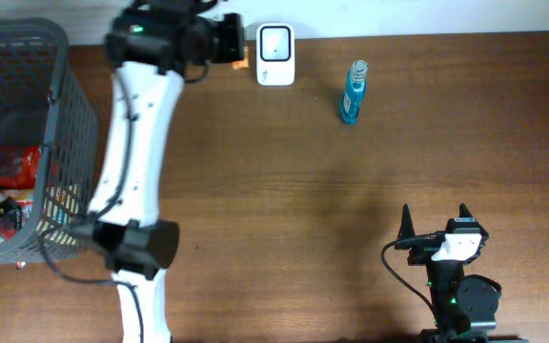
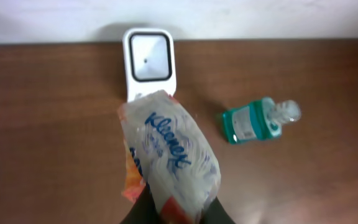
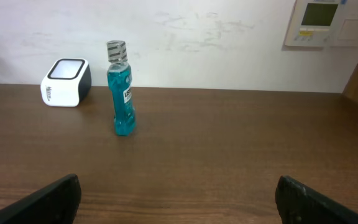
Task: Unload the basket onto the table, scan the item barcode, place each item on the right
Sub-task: 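Carry the orange box over the scanner and place it beside the bottle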
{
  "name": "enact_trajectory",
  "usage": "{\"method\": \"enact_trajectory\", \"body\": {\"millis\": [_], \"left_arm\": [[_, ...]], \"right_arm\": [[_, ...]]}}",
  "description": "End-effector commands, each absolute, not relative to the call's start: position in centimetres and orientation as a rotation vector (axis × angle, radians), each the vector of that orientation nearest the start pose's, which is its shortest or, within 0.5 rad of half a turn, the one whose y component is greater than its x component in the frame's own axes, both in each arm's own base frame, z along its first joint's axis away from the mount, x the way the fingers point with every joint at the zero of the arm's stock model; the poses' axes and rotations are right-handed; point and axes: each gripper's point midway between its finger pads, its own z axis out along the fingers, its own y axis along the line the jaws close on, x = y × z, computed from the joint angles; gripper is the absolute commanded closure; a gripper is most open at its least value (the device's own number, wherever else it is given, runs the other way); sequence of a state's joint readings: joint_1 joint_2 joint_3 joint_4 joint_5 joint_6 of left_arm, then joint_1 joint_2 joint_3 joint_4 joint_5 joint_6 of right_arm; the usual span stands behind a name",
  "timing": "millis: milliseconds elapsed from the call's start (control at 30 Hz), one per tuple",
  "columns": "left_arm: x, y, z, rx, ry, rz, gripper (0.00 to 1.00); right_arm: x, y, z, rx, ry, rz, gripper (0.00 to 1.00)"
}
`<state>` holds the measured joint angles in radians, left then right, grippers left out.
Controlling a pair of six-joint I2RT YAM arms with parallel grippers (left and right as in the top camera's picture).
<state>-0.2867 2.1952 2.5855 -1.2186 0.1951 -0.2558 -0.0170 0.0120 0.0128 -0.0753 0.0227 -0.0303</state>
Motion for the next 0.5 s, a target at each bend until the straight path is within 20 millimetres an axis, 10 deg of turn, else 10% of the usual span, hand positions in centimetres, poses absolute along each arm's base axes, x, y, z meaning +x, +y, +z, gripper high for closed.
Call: {"method": "enact_trajectory", "body": {"millis": [0,267,467], "left_arm": [[52.3,-21.9,25.4,0.128,2.491,-0.468,1.00],[52.8,-27.8,16.5,0.182,2.613,-0.487,0.95],[52.1,-31.4,13.6,0.257,2.625,-0.486,0.95]], "right_arm": [[24.6,-1.1,15.5,0.020,1.652,-0.068,0.02],[24.6,-1.1,15.5,0.020,1.651,-0.068,0.02],[24.6,-1.1,15.5,0.020,1.651,-0.068,0.01]]}}
